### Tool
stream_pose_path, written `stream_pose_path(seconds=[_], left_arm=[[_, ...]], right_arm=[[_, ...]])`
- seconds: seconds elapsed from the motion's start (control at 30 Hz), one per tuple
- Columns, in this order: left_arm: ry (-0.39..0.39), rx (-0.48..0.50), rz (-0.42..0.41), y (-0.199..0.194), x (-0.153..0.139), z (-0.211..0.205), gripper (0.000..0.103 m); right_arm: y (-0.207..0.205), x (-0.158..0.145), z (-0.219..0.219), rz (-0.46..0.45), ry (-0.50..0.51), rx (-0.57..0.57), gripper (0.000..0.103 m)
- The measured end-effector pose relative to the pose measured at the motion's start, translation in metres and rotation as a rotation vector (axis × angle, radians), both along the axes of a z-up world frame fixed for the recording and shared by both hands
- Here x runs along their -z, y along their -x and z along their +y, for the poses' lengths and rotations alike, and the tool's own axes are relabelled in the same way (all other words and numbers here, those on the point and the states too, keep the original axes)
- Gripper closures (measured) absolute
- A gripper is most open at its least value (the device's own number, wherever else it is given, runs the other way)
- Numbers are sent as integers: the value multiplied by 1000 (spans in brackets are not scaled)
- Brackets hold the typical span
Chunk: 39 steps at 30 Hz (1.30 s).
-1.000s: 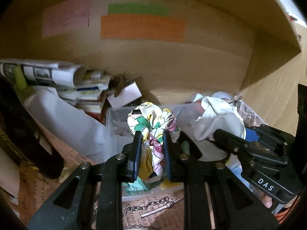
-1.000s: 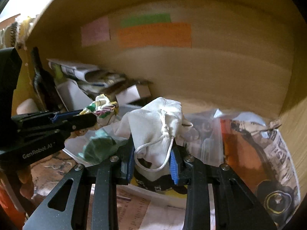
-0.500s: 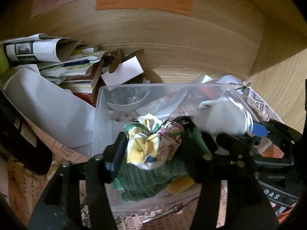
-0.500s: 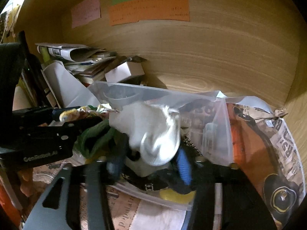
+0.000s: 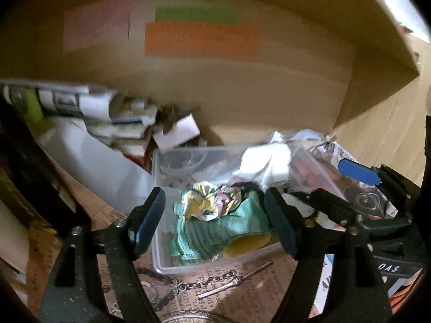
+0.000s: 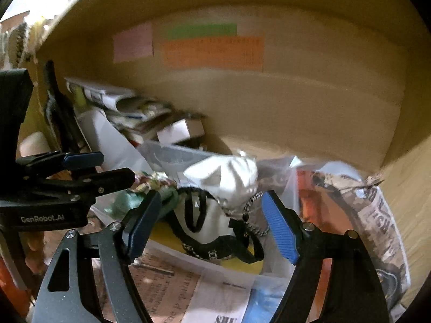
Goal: Organize soft objects
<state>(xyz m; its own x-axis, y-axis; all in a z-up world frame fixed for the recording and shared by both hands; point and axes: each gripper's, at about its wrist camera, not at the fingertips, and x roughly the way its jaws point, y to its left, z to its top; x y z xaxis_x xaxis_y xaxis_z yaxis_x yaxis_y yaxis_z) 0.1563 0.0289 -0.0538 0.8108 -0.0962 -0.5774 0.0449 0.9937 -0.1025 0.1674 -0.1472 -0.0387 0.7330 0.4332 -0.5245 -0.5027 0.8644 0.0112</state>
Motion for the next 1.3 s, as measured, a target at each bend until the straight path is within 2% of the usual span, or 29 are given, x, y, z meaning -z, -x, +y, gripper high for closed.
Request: stream_pose_path(seconds=[0.17, 0.33, 0.47, 0.63, 0.8, 1.3], left_arm=[[-43, -15, -120, 30, -29, -9, 18], [-65, -33, -230, 59, -52, -17, 13], [-59, -31, -290, 79, -66, -18, 9], [-60, -43, -364, 104, -82, -20, 1], [-48, -42, -379, 116, -86, -22, 0], [-56, -30, -398, 129, -86, -32, 0]], right_arm=[[23, -25, -7, -79, -38, 3, 28], [49, -50, -19, -163, -98, 7, 21], [65, -64, -28, -208, -137, 5, 19], [82, -77, -35, -253, -170, -1, 12], [93, -81, -37, -288, -181, -1, 0], [104, -81, -41, -292, -193, 3, 0]])
